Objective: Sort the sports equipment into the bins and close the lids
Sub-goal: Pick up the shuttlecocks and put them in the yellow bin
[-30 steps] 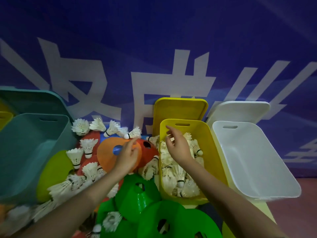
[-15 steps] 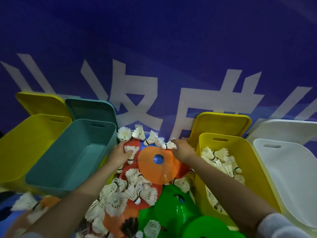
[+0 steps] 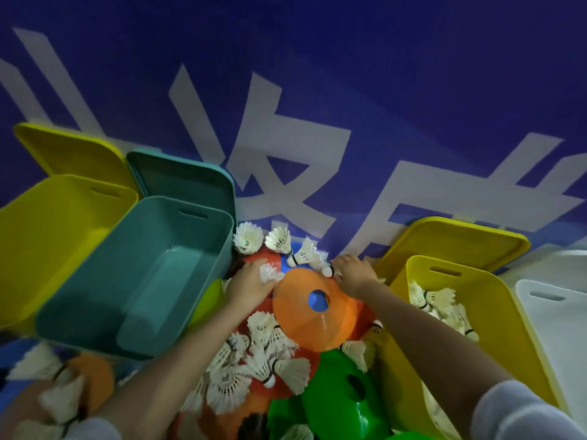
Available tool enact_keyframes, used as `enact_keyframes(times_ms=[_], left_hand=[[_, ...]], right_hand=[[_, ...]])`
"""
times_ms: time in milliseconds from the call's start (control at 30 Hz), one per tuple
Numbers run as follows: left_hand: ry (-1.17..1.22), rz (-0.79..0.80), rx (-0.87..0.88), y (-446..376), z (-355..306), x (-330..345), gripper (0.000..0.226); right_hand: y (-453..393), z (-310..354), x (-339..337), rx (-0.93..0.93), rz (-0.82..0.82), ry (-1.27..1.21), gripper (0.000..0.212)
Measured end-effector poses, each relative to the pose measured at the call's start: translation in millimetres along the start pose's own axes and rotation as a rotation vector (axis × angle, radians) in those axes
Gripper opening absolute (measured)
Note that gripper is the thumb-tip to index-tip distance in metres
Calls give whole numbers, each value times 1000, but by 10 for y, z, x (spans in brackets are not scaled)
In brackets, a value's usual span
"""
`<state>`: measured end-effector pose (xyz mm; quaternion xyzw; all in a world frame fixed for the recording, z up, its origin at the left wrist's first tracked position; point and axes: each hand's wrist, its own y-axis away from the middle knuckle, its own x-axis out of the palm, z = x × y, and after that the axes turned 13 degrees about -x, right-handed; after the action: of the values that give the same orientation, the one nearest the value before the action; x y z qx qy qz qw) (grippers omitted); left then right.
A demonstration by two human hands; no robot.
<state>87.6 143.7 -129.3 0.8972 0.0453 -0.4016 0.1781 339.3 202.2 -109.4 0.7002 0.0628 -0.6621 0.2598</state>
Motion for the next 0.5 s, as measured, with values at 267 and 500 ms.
enact_keyframes(times_ms=[267, 500], left_hand=[[261, -36, 65, 130, 26, -73, 55], [366, -34, 151, 322, -235, -114, 50]], right_hand=[[-134, -155, 176, -60, 4, 148, 39], [239, -261, 68, -52, -297, 11, 35]])
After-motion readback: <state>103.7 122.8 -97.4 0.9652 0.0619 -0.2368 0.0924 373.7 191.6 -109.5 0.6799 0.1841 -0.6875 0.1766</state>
